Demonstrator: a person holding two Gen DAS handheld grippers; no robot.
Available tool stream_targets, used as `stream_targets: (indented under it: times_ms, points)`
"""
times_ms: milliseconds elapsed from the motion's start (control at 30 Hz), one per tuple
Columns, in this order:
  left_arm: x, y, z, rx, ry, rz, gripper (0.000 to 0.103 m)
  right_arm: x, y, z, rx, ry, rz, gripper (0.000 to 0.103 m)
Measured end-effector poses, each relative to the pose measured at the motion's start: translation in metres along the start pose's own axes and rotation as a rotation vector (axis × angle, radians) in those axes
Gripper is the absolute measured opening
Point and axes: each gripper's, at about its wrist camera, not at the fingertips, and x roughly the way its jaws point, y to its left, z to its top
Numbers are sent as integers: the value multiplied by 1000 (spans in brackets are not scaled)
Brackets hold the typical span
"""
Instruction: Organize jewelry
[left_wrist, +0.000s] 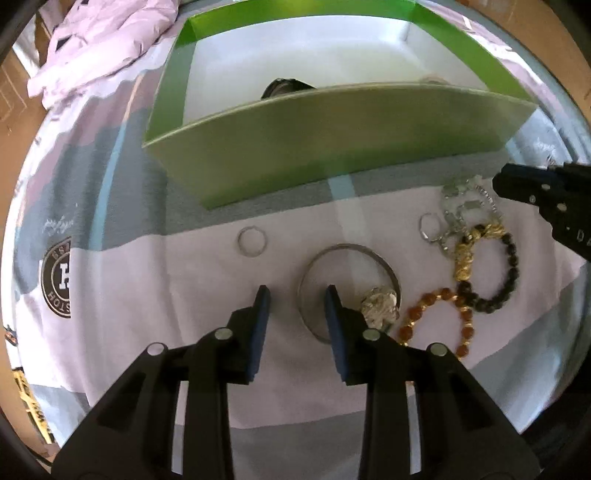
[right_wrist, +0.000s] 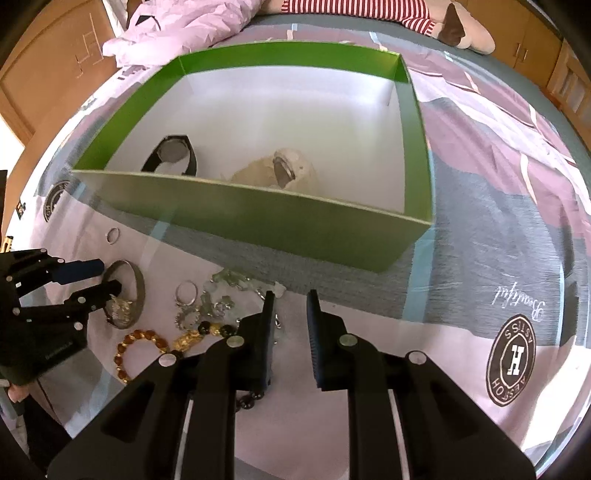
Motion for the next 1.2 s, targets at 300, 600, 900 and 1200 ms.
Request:
stream_targets:
  times_ms: [300,600,900,1200]
  points:
    - [-7,-2,-2,2,-24,-18,2,3,10,-1,-33,0,45,6]
    - [-41,18,3,-63,-98,-81,2,-36,-4,6,4,-100,62,5]
    - [-43,17,3,-61,-97,-93,3,-4,14,-2,-48,-18,31,57]
    - [-42,16,4,-58,-101,-94,3,-6,12,1,-44,-12,58,6]
